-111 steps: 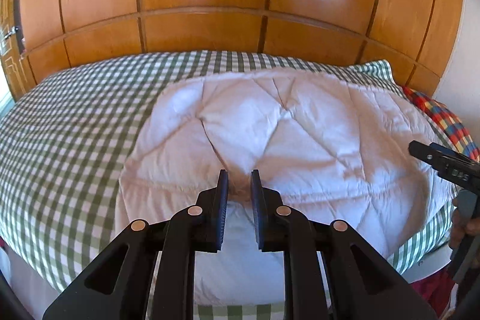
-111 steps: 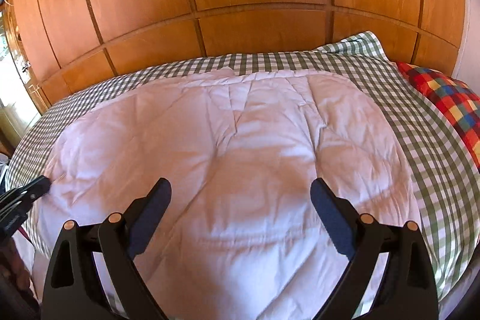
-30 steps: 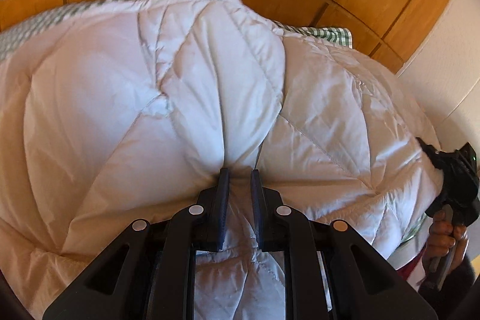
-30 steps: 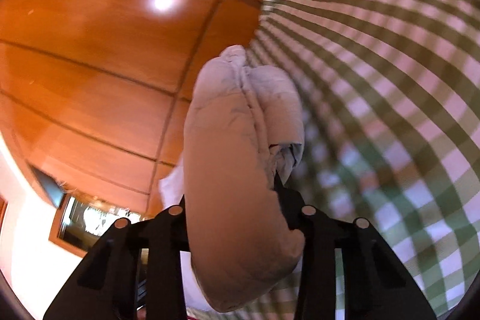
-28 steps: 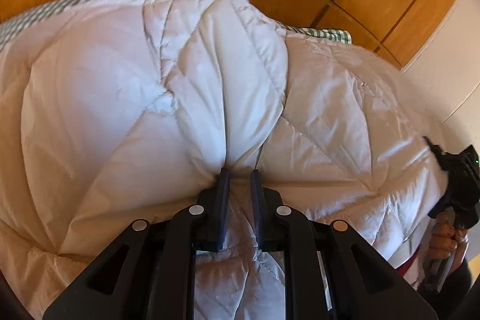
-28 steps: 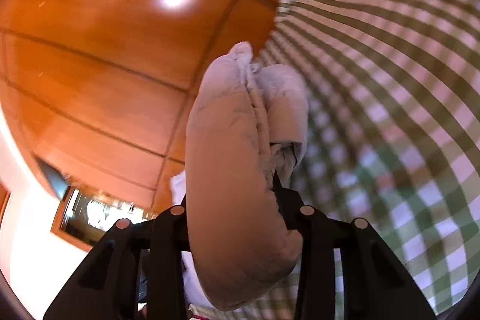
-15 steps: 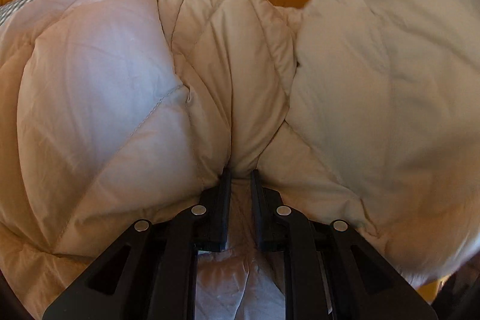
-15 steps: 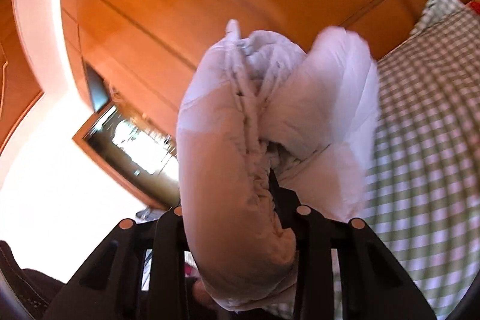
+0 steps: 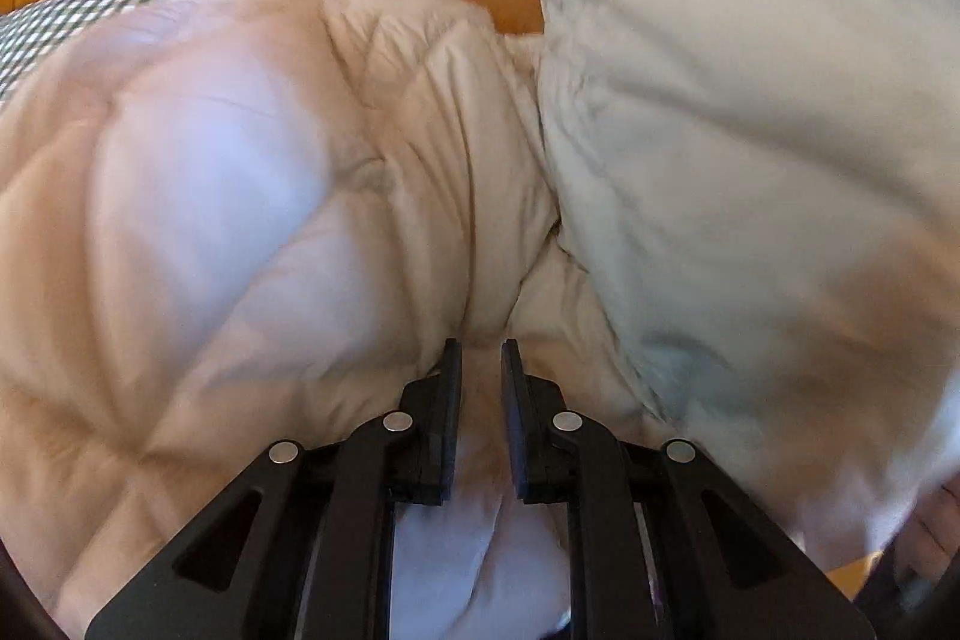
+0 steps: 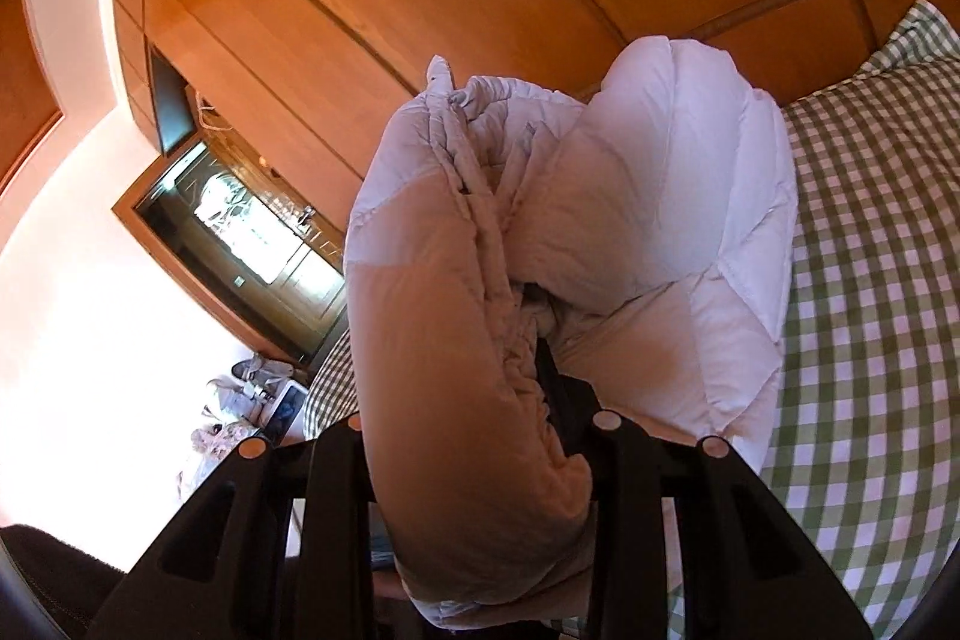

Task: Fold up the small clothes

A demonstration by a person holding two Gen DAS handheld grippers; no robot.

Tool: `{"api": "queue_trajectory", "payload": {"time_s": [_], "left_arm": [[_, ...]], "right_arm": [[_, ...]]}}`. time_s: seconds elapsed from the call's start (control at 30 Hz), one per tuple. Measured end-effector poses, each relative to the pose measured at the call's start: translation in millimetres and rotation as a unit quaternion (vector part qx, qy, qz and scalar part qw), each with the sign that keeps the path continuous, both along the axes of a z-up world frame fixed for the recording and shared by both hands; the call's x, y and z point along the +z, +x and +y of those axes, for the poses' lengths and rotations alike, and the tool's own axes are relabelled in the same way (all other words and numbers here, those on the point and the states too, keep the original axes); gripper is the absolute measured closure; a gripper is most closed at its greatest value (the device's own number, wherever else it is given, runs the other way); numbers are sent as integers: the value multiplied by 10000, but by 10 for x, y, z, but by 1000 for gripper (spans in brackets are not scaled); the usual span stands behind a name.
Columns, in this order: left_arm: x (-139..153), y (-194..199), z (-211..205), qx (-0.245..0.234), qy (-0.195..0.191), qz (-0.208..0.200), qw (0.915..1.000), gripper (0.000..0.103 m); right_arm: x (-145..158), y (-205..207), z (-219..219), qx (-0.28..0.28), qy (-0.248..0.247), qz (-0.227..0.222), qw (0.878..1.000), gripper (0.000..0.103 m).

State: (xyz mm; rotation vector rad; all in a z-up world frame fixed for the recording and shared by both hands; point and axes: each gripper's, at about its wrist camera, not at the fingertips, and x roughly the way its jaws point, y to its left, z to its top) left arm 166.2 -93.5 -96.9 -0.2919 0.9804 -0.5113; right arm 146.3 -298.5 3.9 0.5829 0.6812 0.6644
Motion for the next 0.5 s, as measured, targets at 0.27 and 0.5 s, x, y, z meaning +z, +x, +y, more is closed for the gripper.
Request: {"api": "queue_trajectory", "payload": {"time_s": [0.27,0.5], "left_arm": [[423,-262,1217,1293,-65,-567,9900,90],[189,-319,1804,1979,219,-156,9798,90]], "right_arm": [[38,-76,-109,-239,-63,16,9997,72],[158,-108,192,-239,-772,-48,9967,72]]}}
